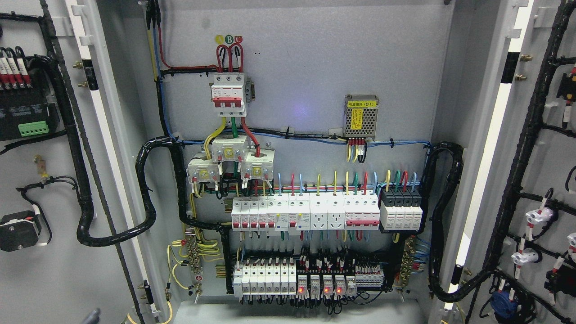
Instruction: Open door with both hands
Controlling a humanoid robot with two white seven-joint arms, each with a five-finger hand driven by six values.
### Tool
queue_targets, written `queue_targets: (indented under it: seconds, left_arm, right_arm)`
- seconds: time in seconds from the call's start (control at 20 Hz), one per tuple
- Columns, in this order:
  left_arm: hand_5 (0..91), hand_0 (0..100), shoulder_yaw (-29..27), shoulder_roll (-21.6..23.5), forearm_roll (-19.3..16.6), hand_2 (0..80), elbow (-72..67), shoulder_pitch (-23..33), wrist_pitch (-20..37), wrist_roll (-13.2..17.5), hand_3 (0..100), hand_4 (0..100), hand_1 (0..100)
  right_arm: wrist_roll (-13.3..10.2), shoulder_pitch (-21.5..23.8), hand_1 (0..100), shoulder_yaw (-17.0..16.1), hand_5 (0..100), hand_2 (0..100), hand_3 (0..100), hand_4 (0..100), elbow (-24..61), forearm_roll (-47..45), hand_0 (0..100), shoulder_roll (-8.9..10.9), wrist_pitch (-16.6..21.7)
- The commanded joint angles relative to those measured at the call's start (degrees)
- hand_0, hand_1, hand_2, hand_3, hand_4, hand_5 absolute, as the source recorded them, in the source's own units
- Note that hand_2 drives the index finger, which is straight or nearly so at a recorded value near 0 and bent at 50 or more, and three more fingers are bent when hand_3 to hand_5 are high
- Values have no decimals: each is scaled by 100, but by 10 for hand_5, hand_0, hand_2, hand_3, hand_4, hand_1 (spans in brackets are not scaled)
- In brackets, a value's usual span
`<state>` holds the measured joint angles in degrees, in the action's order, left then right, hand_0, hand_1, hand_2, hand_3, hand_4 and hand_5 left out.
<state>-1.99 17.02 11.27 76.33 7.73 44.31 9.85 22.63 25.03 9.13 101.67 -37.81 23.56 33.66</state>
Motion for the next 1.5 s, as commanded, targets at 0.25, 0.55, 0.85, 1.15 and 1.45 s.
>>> queue_targets:
  seconds: [0.25,0.55,0.85,1.15,1.45]
  left_arm:
    - [0,120,762,-1315,-837,0,-5192,-192,3427,-10,0,0,556]
    - [0,120,287,-1614,-845,0,-8316,-1063,2385,-10,0,0,556]
    - [0,120,208,-1684,-810,0,-8389,-1063,-647,-10,0,0,556]
    - [0,120,181,-1676,-802,0,-8362,-1063,-2653,-439,0,0,556]
    - [0,120,14,-1658,-810,0,-8380,-1028,-3339,-467,0,0,556]
  right_arm:
    - [57,-68,143,1091,0,0,0,0,-4231,529,56,-1081,35]
    - [66,-68,142,1012,0,0,0,0,-6191,643,56,-1529,70]
    - [22,-437,142,968,0,0,0,0,-8247,643,56,-2022,53]
    - [-13,-798,142,784,0,0,0,0,-9788,643,56,-2260,-61]
    - [-873,-1096,142,581,0,0,0,0,-9859,643,56,-2242,-1397]
